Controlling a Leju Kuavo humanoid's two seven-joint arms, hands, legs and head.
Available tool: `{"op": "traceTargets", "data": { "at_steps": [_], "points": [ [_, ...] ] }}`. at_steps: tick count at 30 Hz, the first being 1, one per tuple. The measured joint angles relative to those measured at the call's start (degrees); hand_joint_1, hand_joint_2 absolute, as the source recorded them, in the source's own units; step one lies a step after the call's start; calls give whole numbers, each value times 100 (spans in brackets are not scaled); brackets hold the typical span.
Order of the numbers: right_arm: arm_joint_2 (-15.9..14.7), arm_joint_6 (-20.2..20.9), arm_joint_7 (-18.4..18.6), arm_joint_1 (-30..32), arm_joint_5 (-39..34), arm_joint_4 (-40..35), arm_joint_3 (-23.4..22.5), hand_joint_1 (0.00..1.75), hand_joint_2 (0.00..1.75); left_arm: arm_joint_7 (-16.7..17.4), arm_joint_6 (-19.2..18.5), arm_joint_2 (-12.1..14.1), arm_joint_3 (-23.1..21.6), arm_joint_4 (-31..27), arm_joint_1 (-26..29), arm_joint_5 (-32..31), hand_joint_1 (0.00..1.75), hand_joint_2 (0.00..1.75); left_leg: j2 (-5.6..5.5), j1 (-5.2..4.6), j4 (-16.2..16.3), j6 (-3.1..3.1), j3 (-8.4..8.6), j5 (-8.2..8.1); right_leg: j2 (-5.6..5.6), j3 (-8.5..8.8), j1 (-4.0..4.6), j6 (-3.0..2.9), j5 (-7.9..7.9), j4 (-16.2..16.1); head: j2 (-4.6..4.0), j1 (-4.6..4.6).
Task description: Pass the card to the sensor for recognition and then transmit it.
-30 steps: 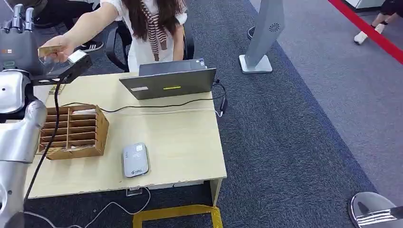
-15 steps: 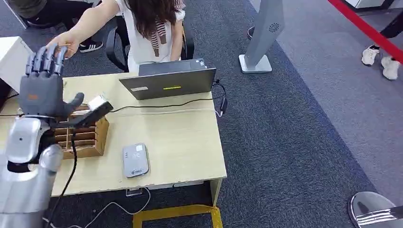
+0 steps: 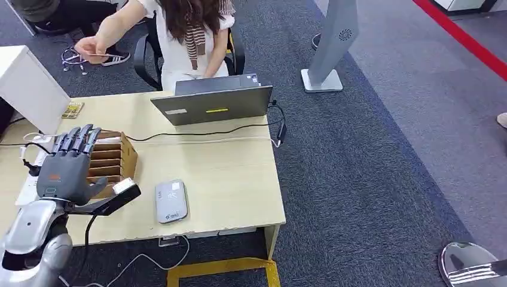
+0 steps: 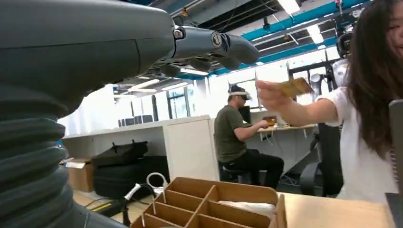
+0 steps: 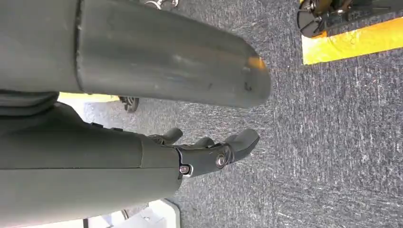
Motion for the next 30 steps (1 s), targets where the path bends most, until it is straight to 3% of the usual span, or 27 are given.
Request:
{"op": "traceTargets", "data": {
  "at_steps": [13,30],
  "points": [
    [0,87,-44,-2,9,0,2,0,0,151,339,22,98,863,70,-210,0,175,1,1,0,0,0,0,0,-1,1,0,0,0,0,0],
    [0,77,-42,-3,11,0,15,0,0,186,680,-221,212,1327,261,-361,0,175,0,0,0,0,0,0,-2,-1,0,0,0,-1,0,0]
  ]
}}
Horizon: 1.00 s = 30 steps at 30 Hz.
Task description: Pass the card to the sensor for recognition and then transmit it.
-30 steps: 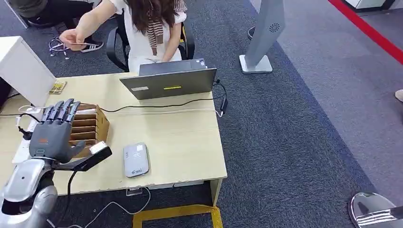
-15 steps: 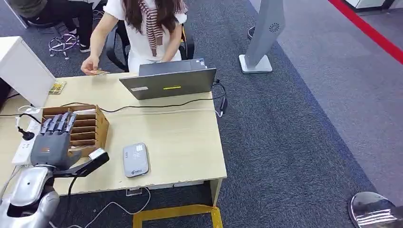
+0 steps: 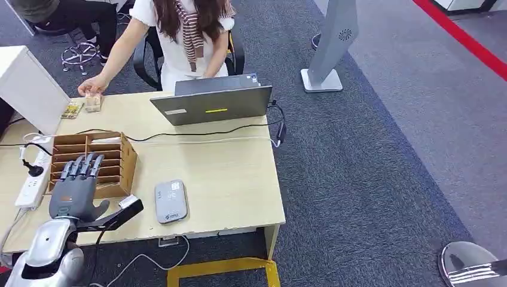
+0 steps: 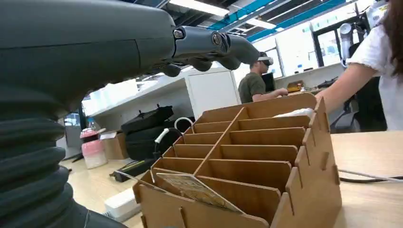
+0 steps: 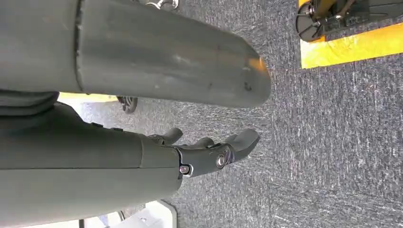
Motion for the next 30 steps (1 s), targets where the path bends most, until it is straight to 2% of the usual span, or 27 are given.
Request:
{"op": "traceTargets", "data": {
  "at_steps": [9,16,30],
  "points": [
    [0,2,-2,-4,-11,0,85,0,0,101,444,-85,406,369,-53,-205,0,175,1,0,0,0,1,0,1,0,0,0,0,0,0,0],
    [0,4,0,-9,-7,0,149,0,0,147,627,-138,643,667,-98,-282,0,175,1,0,0,0,0,0,0,0,0,0,0,0,0,0],
    [0,20,2,-23,15,0,221,0,0,127,850,-297,756,1023,-253,-470,0,175,0,0,0,0,0,0,0,0,0,0,0,0,0,-2]
  ]
}}
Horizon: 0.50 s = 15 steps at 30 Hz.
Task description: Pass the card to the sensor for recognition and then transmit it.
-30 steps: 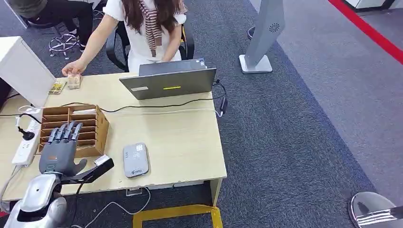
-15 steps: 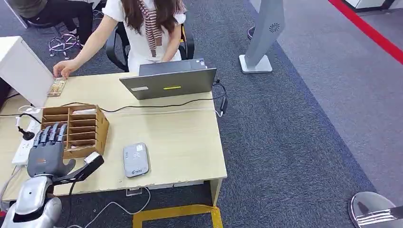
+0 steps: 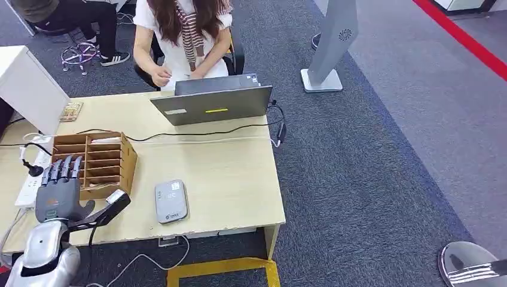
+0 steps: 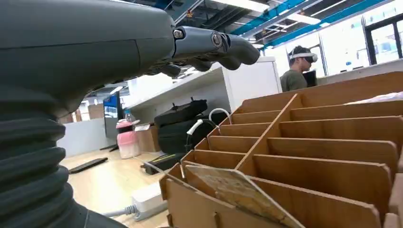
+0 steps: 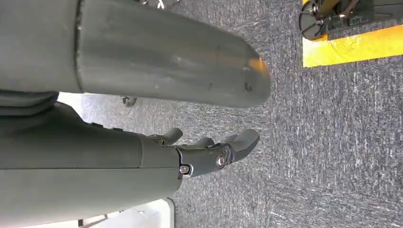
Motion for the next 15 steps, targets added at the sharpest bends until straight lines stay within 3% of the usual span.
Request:
{"op": "traceTargets", "data": {
  "at_steps": [15],
  "points": [
    [0,2,-2,-24,33,0,94,0,0,66,31,-232,0,206,-165,-105,0,175,0,0,0,0,0,0,1,0,0,0,0,0,0,0]
  ]
}}
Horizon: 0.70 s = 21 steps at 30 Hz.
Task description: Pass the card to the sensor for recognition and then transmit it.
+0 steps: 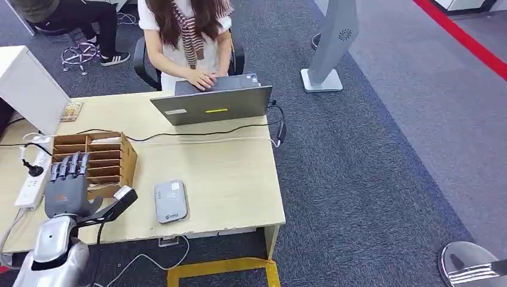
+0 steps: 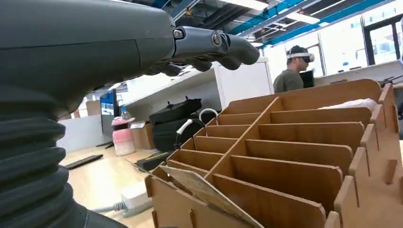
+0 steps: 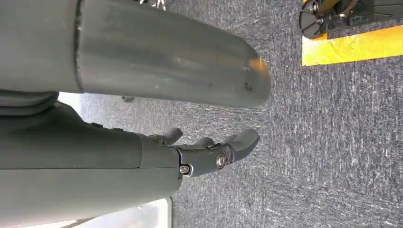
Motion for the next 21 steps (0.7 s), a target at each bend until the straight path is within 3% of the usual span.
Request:
{"op": "traceTargets", "data": {
  "at_steps": [12,13,21],
  "points": [
    [0,7,0,1,0,0,13,0,0,52,-6,-22,0,299,-92,-9,0,175,0,0,0,0,0,0,0,0,0,0,0,0,0,2],
    [0,7,0,1,0,0,13,0,0,63,-7,-22,0,317,-96,-9,175,175,0,0,0,0,0,0,0,0,0,0,0,0,0,0],
    [0,9,0,0,-2,0,17,0,0,-39,-55,-22,0,463,-116,68,175,175,0,0,0,0,0,0,0,0,0,0,0,0,0,2]
  ]
}}
